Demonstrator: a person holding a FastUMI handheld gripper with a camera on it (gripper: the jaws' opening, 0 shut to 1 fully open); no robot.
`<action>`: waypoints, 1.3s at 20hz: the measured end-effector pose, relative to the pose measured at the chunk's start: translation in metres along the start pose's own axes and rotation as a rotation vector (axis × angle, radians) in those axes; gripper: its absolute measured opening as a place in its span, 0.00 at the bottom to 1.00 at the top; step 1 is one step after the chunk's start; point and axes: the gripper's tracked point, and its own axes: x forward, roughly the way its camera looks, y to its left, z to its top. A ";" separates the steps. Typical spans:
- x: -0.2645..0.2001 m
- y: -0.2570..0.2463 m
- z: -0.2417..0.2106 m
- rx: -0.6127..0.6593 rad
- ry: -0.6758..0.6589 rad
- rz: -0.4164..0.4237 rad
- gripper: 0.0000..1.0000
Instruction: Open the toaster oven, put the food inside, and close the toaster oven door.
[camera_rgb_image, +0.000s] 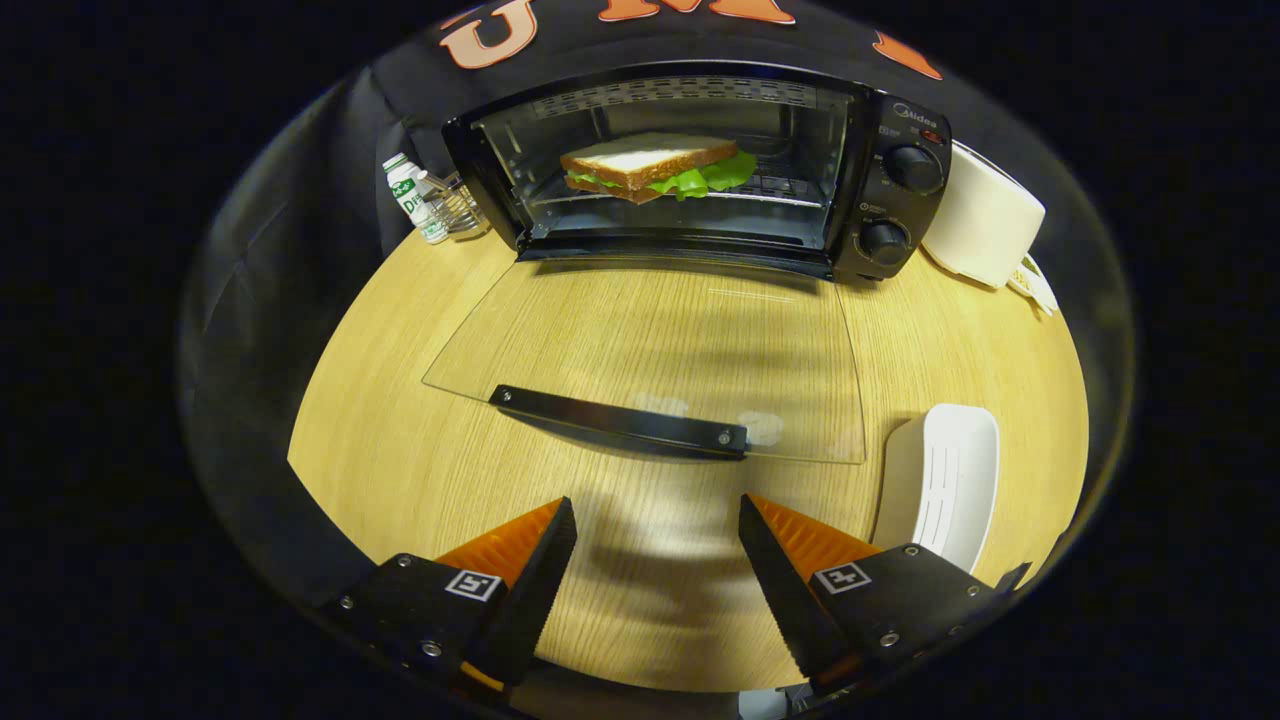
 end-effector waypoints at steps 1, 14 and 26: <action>0.004 0.000 0.003 0.009 -0.007 -0.001 0.98; -0.026 0.001 0.063 0.063 -0.140 0.059 0.98; -0.062 -0.007 0.174 0.219 -0.348 0.163 0.98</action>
